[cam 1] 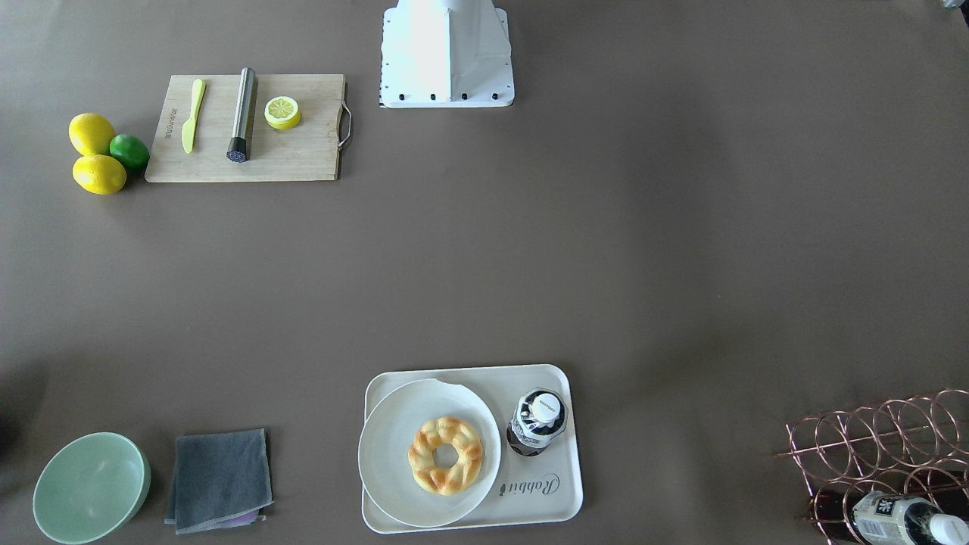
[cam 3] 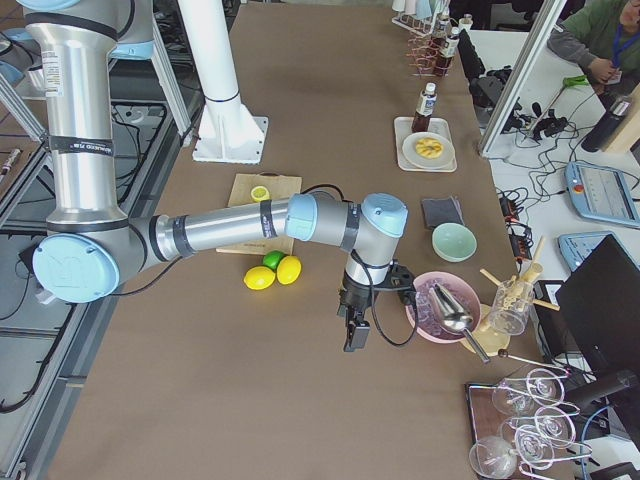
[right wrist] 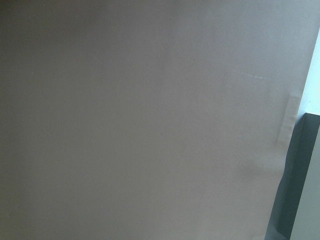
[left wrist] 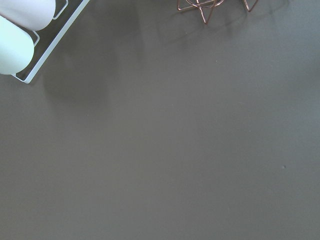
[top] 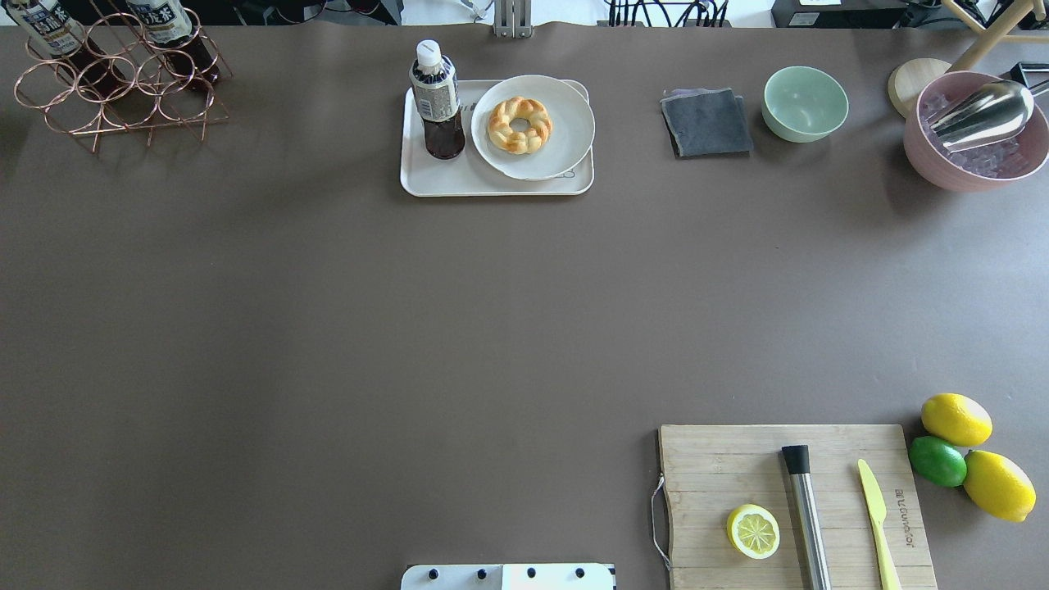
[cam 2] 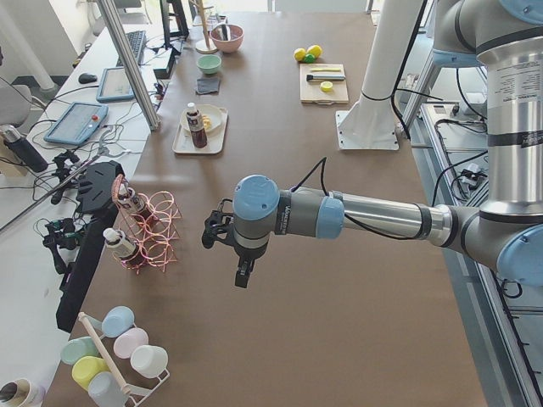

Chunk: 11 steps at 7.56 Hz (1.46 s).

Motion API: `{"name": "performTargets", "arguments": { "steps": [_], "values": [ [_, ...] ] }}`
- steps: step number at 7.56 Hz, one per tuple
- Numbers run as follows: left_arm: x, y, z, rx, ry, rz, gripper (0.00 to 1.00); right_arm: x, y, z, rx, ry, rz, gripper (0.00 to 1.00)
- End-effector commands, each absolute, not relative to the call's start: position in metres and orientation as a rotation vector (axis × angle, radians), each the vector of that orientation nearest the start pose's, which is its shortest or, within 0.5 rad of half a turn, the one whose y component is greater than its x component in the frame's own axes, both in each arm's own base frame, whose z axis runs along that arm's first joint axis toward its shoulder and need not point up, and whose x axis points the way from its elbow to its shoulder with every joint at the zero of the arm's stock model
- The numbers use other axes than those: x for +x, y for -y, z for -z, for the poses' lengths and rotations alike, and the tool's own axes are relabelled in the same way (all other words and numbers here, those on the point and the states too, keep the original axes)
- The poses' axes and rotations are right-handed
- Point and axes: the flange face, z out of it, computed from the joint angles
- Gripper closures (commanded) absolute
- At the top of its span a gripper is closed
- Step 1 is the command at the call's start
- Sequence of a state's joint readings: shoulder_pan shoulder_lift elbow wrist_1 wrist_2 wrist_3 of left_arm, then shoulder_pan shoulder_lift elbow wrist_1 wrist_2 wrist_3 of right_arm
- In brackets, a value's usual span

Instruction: Place tea on tray

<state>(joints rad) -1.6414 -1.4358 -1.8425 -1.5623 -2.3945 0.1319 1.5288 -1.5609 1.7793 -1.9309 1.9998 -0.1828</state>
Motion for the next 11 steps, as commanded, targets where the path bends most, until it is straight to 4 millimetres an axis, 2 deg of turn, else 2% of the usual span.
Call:
{"name": "performTargets", "arguments": {
  "steps": [1,4,6,11],
  "values": [
    [-0.091,0.434,-0.583,0.206,-0.806,-0.111,0.0,0.071,0.476,-0.606,-0.104,0.439,0.192,0.0],
    [-0.091,0.43,-0.594,0.179,-0.806,-0.099,0.0,0.062,0.47,-0.607,-0.108,0.562,0.17,0.0],
    [-0.091,0.426,-0.6,0.168,-0.806,-0.095,0.0,0.061,0.478,-0.597,-0.089,0.561,0.179,0.0],
    [-0.091,0.424,-0.601,0.164,-0.806,-0.092,0.0,0.061,0.479,-0.591,-0.074,0.56,0.183,0.0]
  ]
}}
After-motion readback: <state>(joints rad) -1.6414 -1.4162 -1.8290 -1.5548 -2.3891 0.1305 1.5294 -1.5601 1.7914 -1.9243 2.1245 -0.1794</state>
